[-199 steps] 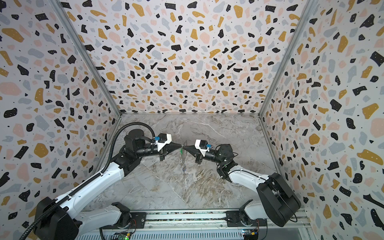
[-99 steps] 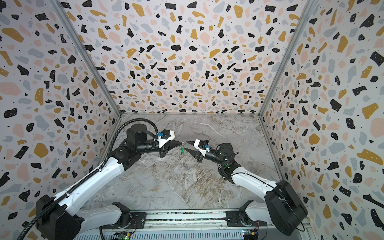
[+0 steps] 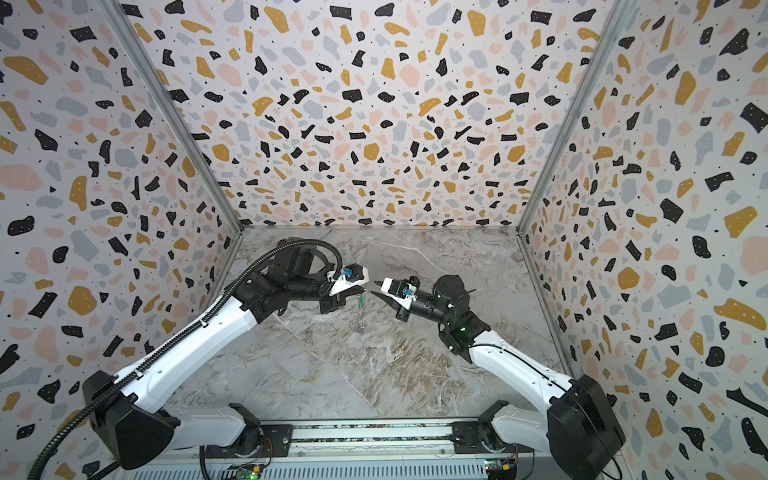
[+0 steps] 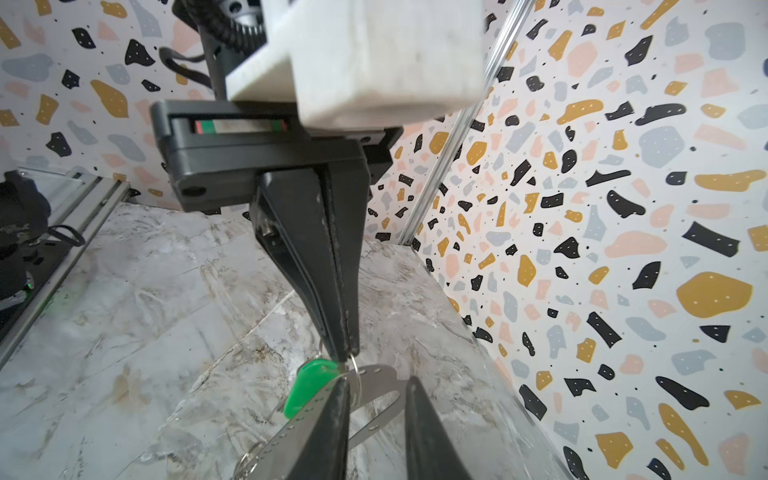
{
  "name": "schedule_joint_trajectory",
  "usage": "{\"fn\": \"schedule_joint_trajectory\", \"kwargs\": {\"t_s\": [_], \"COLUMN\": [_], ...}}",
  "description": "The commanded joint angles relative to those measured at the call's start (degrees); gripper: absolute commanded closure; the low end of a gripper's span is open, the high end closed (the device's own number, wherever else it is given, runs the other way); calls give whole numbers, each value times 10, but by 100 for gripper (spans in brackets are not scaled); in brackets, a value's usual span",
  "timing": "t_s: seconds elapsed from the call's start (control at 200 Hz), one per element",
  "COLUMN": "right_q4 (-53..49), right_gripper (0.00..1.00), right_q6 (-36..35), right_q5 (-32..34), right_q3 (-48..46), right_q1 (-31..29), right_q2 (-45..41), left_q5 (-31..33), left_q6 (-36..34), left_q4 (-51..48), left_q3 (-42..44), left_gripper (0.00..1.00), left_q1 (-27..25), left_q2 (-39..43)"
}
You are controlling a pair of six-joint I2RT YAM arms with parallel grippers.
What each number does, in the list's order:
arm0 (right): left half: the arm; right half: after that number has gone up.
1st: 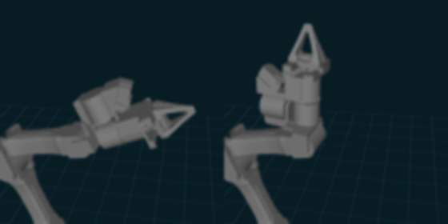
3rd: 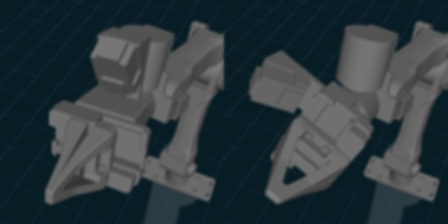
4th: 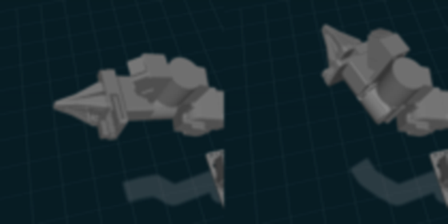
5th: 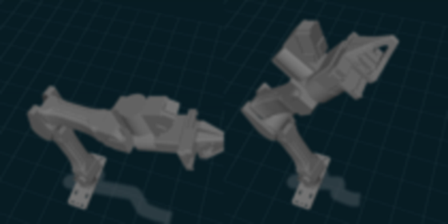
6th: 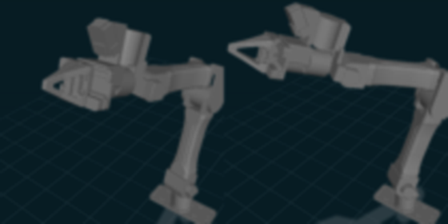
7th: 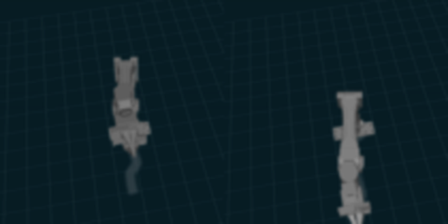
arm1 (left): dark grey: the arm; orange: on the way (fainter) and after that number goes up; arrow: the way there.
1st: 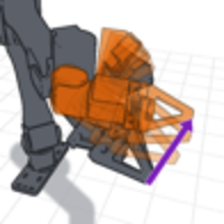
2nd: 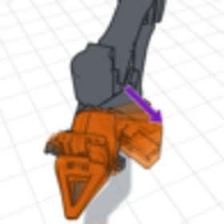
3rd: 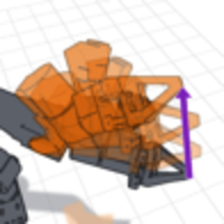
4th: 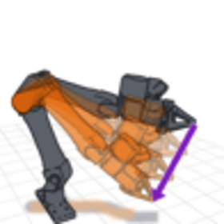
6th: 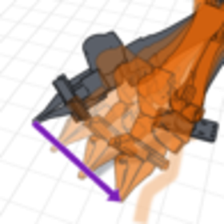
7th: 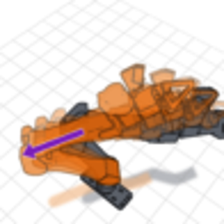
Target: Remove the keys from the keyring
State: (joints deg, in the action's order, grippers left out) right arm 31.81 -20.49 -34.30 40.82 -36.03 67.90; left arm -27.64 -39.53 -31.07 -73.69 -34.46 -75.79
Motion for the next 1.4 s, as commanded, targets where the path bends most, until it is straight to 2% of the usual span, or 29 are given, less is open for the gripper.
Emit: {"fn": "schedule_joint_trajectory", "kwargs": {"t_s": [0.0, 0.29, 0.906, 1.186, 1.397], "right_q4": [-29, -21, 23, 21, 18], "right_gripper": [76, 77, 84, 93, 94], "right_q6": [5, 31, 67, 70, 79], "right_q5": [-30, -58, -63, -70, -76], "right_q3": [23, 29, 24, 23, 26], "right_q1": [0, 2, 5, 7, 8], "right_q2": [2, 25, 39, 44, 51], "left_q5": [22, 22, 18, 17, 14], "left_q6": [-22, -25, -45, -49, -51], "left_q4": [-21, -20, -20, -19, -12], "left_q3": [-24, -25, -17, -17, -13], "left_gripper": [100, 100, 100, 100, 100], "left_q1": [-6, -15, -24, -25, -25], "left_q2": [4, 5, 6, 6, 10]}}
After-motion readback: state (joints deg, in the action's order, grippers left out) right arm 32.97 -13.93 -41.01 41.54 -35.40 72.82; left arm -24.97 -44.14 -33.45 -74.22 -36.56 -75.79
